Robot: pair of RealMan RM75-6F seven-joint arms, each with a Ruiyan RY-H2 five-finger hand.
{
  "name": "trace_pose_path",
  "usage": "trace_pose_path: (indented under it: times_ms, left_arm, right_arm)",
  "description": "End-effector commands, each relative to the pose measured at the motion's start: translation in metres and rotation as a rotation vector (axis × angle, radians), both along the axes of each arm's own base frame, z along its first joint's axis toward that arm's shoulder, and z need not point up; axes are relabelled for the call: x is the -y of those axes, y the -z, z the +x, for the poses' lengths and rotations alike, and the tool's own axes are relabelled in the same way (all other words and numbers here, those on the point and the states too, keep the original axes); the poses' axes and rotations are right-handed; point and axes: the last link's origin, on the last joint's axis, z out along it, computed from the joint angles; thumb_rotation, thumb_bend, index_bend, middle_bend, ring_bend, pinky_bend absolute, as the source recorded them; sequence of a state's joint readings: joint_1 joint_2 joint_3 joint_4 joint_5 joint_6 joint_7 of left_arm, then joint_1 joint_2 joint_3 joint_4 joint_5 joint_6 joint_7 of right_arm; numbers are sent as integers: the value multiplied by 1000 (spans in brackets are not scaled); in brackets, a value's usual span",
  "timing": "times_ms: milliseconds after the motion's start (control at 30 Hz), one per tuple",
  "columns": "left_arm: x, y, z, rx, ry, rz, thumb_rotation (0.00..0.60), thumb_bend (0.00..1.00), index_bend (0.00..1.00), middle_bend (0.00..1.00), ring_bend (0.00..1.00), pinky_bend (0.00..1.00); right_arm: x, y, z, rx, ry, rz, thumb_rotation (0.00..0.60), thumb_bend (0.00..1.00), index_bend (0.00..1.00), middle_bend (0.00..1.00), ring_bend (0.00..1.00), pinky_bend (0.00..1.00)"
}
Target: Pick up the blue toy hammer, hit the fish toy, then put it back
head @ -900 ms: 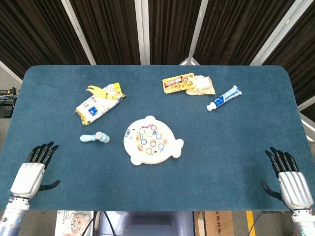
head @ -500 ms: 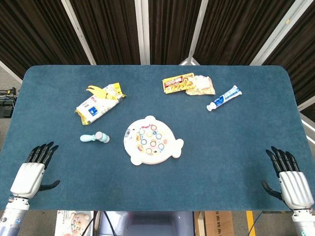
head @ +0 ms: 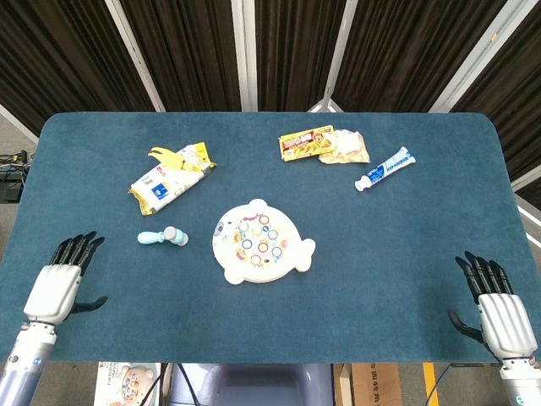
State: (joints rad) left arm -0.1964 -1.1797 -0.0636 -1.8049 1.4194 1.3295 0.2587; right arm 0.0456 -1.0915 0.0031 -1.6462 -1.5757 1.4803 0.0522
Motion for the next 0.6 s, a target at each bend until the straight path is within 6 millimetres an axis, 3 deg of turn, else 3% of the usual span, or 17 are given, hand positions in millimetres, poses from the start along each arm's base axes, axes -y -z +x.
trace_pose_path:
  times_ms: [33,300,600]
  left_arm:
    - [-39,3,15,-44,24,-1,600,166,254,130,0,0]
    - [-94,27,32,-112,-9,-41,600,251,386,183,0,0]
    - [-117,52,39,-140,-41,-73,600,352,464,219,0,0]
  right_arm:
    - [1,2,0,4,5,4,600,306,0,0,0,0]
    - [2,3,-1,10,20,14,600,307,0,0,0,0]
    - [5,1,-4,16,38,11,600,307,0,0,0,0]
